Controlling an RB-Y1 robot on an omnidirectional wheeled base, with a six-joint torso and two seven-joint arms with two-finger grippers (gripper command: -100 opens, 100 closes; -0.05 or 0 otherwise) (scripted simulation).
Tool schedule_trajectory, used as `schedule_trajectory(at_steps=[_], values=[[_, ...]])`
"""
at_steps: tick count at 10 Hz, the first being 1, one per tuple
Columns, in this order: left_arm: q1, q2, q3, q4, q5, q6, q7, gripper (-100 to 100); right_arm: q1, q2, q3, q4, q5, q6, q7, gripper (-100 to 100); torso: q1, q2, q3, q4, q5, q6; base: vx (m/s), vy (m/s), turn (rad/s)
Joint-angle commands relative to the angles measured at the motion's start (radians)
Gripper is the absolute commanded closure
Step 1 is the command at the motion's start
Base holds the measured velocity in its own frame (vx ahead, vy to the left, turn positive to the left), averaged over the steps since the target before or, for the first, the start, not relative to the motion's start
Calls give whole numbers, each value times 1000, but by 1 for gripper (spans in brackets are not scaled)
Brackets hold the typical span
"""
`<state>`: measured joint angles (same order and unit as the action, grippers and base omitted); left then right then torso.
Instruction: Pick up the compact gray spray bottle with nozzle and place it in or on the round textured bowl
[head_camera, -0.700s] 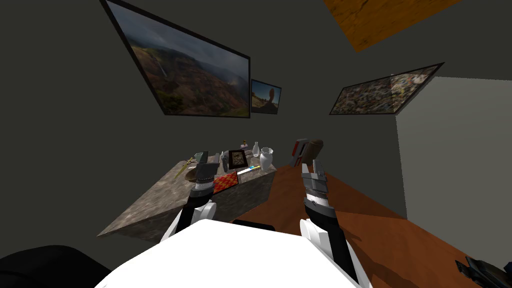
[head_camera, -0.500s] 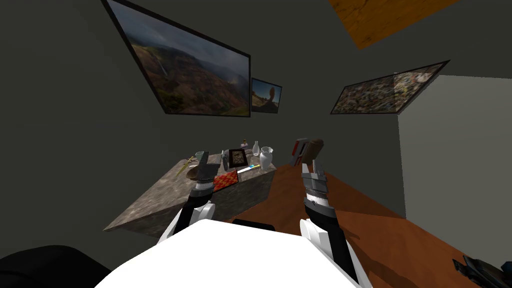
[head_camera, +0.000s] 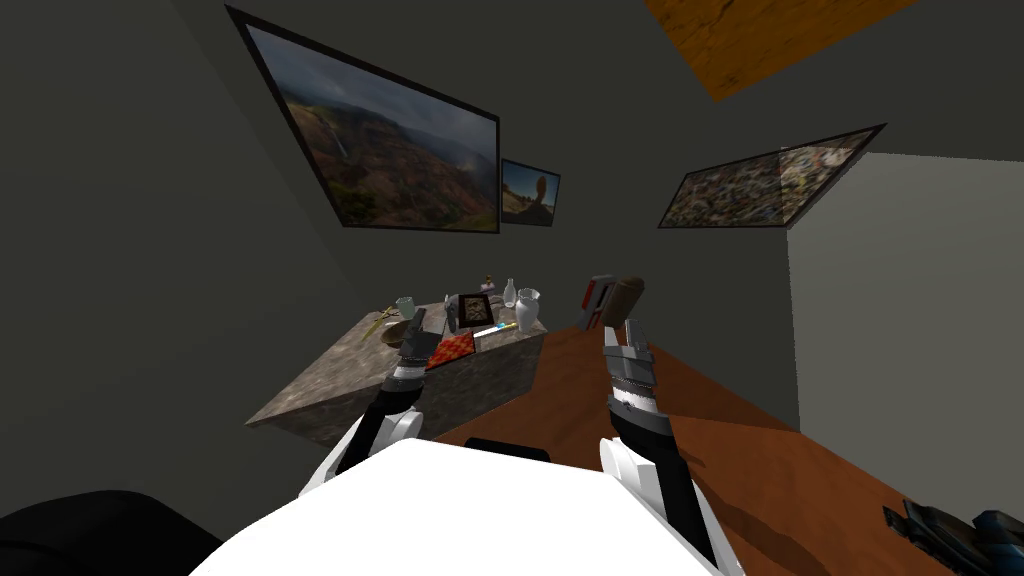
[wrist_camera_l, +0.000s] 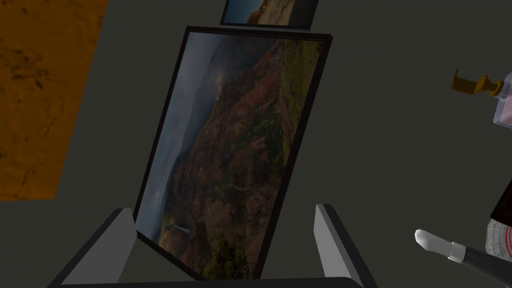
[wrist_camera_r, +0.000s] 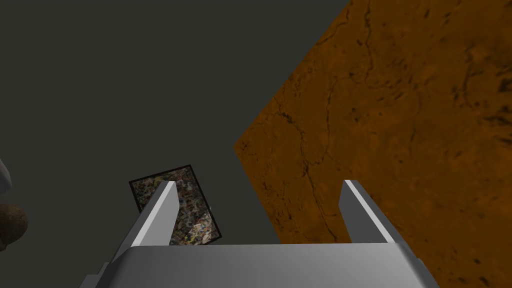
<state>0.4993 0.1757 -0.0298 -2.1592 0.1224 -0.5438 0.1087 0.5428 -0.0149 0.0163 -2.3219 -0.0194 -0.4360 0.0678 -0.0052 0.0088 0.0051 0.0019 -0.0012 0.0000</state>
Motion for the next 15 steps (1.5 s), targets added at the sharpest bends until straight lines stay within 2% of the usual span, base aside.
schedule_trajectory(at_steps=[1, 4, 5, 7, 8, 9, 10, 11, 12, 14, 15], values=[[5, 29, 3, 30, 35, 39, 23, -100, 0, 0, 0, 0, 0, 0, 0, 0, 0, 0, 0, 0, 0, 0, -117, -94, 21], [-10, 90, 31, 112, 116, 123, 72, -100, 0, 0, 0, 0, 0, 0, 0, 0, -2, -1, -1, 0, 0, 0, -114, -114, 20], [-10, 90, 31, 112, 116, 125, 72, -100, 0, 0, 0, 0, 0, 0, 0, 0, -2, -1, 0, 0, 0, 0, -76, -87, 7], [-30, 132, 60, 178, 179, 186, 107, -100, 0, 0, 0, 0, 0, 0, 0, 0, 0, -5, -3, -1, 0, 0, -50, -87, 6], [-30, 132, 60, 182, 179, 192, 107, -100, 0, 0, 0, 0, 0, 0, 0, 0, -1, -5, -3, -1, 0, 0, -47, -72, 8], [-44, 153, 77, 222, 212, 224, 125, -100, 0, 0, 0, 0, 0, 0, 0, 0, 0, -6, -3, -1, 0, 0, -43, -68, -1], [-44, 153, 77, 222, 212, 228, 125, -100, 0, 0, 0, 0, 0, 0, 0, 0, 1, -6, -3, -1, 0, 0, -33, -62, 0], [-59, 176, 96, 263, 247, 266, 143, -100, 0, 0, 0, 0, 0, 0, 0, 0, 1, -7, -4, -1, 0, 0, -31, -91, -4], [-59, 176, 96, 264, 247, 266, 143, -100, 0, 0, 0, 0, 0, 0, 0, 0, 0, -7, -4, -1, 0, 0, -20, -81, 5], [-96, 222, 140, 333, 314, 340, 180, -100, 0, 0, 0, 0, 0, 0, 0, 0, 1, -8, -4, -2, 0, 0, -38, -87, -13], [-96, 222, 140, 353, 319, 346, 180, -100, 0, 0, 0, 0, 0, 0, 0, 0, -1, -6, -4, -1, 0, 0, -44, -91, 3]])
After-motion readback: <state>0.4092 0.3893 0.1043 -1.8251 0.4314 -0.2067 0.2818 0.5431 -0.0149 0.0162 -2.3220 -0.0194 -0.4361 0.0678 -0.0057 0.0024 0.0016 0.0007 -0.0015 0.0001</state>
